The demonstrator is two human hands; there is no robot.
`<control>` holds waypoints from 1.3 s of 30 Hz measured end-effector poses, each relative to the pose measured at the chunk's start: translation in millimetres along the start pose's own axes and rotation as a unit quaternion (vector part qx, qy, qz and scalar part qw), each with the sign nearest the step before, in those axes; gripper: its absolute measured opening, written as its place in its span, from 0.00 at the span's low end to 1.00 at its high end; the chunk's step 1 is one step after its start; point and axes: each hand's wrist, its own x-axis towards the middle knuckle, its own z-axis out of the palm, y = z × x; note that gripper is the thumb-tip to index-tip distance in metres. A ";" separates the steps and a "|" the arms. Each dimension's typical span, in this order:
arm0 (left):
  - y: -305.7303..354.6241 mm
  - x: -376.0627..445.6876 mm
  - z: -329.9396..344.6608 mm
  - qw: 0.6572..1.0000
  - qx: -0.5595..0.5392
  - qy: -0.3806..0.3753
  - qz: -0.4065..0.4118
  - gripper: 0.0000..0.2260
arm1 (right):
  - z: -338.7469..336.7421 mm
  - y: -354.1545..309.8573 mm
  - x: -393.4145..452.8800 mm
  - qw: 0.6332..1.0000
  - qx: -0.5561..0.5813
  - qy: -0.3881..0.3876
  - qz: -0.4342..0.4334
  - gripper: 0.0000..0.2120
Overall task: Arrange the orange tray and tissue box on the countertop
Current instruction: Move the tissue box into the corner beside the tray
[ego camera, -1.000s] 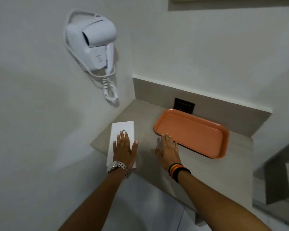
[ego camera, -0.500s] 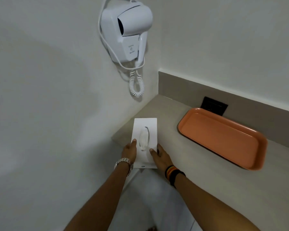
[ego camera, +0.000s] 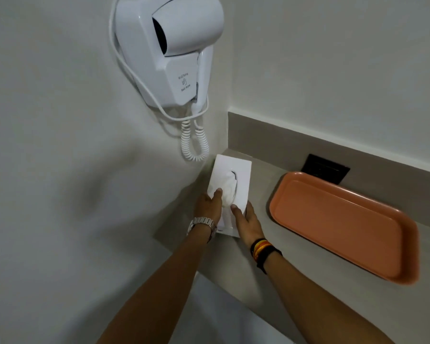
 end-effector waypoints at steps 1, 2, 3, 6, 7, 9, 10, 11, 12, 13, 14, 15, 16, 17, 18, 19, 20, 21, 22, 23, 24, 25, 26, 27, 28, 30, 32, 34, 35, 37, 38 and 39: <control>6.9 13.0 1.1 1.000 0.006 -0.005 -0.002 0.30 | 1.3 -4.9 12.7 1.000 -0.006 0.003 0.003 0.26; 13.0 24.1 1.9 1.000 0.011 -0.010 -0.005 0.30 | 2.5 -8.4 25.4 1.000 -0.011 0.007 0.005 0.26; 17.2 32.4 2.4 1.000 0.017 -0.014 -0.008 0.30 | 3.4 -12.9 34.1 1.000 -0.016 0.009 0.010 0.26; 24.4 57.1 4.1 0.999 0.034 -0.028 -0.009 0.31 | 7.9 -19.2 56.2 0.999 -0.016 0.018 0.022 0.26; 25.5 63.9 4.4 0.998 0.041 -0.036 -0.010 0.31 | 9.9 -20.4 60.1 0.999 -0.013 0.022 0.025 0.26; 26.7 75.6 4.1 0.997 0.058 -0.055 -0.011 0.31 | 13.1 -18.8 66.6 0.999 -0.013 0.026 0.028 0.25; 27.8 81.0 3.3 0.996 0.069 -0.063 -0.011 0.31 | 14.6 -18.3 69.1 0.999 -0.012 0.027 0.028 0.24; 28.9 85.5 1.9 0.994 0.079 -0.067 -0.012 0.31 | 15.9 -19.2 71.0 0.999 -0.011 0.027 0.022 0.24; 28.9 89.7 0.3 0.994 0.087 -0.070 -0.011 0.31 | 16.2 -18.9 73.3 0.999 -0.011 0.025 0.020 0.25; 27.9 93.1 -0.5 0.993 0.095 -0.070 -0.009 0.31 | 15.5 -20.0 73.1 1.000 -0.012 0.019 0.021 0.25; 25.4 93.8 -0.2 0.992 0.103 -0.068 -0.004 0.30 | 14.0 -18.5 72.0 1.000 -0.012 0.013 0.019 0.26; 21.4 91.9 0.7 0.991 0.117 -0.060 0.009 0.30 | 11.9 -16.9 67.4 1.000 -0.015 0.005 0.011 0.26; 13.9 86.9 2.0 0.988 0.146 -0.045 0.038 0.30 | 8.8 -12.7 59.7 1.000 -0.025 -0.003 -0.001 0.28; 3.9 78.8 3.8 0.977 0.193 -0.027 0.083 0.30 | 4.9 -6.2 49.2 0.999 -0.047 -0.008 -0.020 0.29; -9.9 70.5 5.8 0.959 0.247 -0.010 0.140 0.30 | 0.3 4.9 39.4 0.995 -0.090 -0.006 -0.043 0.31; -27.3 59.3 8.1 0.935 0.295 0.004 0.198 0.31 | -5.5 18.8 27.6 0.986 -0.152 -0.001 -0.069 0.31; -45.0 46.4 10.1 0.911 0.328 0.014 0.249 0.32 | -12.0 34.4 16.7 0.969 -0.225 0.008 -0.096 0.31; -62.6 34.2 12.5 0.890 0.349 0.018 0.292 0.32 | -18.7 51.1 7.5 0.947 -0.295 0.022 -0.127 0.30; -78.6 23.6 15.1 0.873 0.363 0.021 0.325 0.32 | -25.3 66.1 -0.7 0.922 -0.356 0.030 -0.150 0.29; -91.1 16.5 18.2 0.863 0.372 0.020 0.342 0.32 | -30.8 77.4 -8.1 0.898 -0.407 0.033 -0.166 0.28; -100.8 11.5 21.3 0.858 0.382 0.015 0.344 0.33 | -35.5 88.3 -14.0 0.876 -0.449 0.029 -0.174 0.28; -105.8 8.2 23.1 0.854 0.393 0.012 0.340 0.33 | -38.5 96.1 -18.2 0.856 -0.484 0.023 -0.179 0.28; -108.1 7.9 24.9 0.852 0.404 0.011 0.332 0.34 | -40.5 102.0 -20.5 0.840 -0.511 0.018 -0.181 0.28; -107.2 8.3 25.9 0.849 0.416 0.012 0.325 0.34 | -41.6 104.9 -22.2 0.829 -0.529 0.016 -0.178 0.28; -104.8 9.6 26.3 0.847 0.428 0.012 0.316 0.35 | -41.5 106.2 -22.7 0.823 -0.540 0.015 -0.174 0.29; -97.7 13.7 26.7 0.847 0.441 0.008 0.297 0.38 | -41.8 106.3 -22.8 0.817 -0.550 0.018 -0.172 0.29; -88.5 24.0 24.9 0.848 0.452 0.003 0.276 0.39 | -41.7 105.6 -22.5 0.818 -0.547 0.025 -0.176 0.29; -77.6 39.4 22.6 0.850 0.458 0.003 0.260 0.37 | -41.9 104.7 -22.8 0.821 -0.542 0.026 -0.178 0.28; -72.0 47.7 21.3 0.854 0.457 0.001 0.250 0.36 | -41.7 104.9 -22.9 0.823 -0.539 0.029 -0.179 0.28; -63.9 63.3 19.5 0.865 0.449 0.000 0.224 0.36 | -42.7 104.5 -22.1 0.824 -0.537 0.033 -0.178 0.28; -62.2 69.0 17.4 0.867 0.449 0.000 0.215 0.37 | -42.4 103.7 -22.0 0.825 -0.536 0.031 -0.175 0.28; -62.2 74.2 15.2 0.866 0.451 0.001 0.216 0.37 | -42.5 103.9 -21.1 0.826 -0.535 0.031 -0.175 0.28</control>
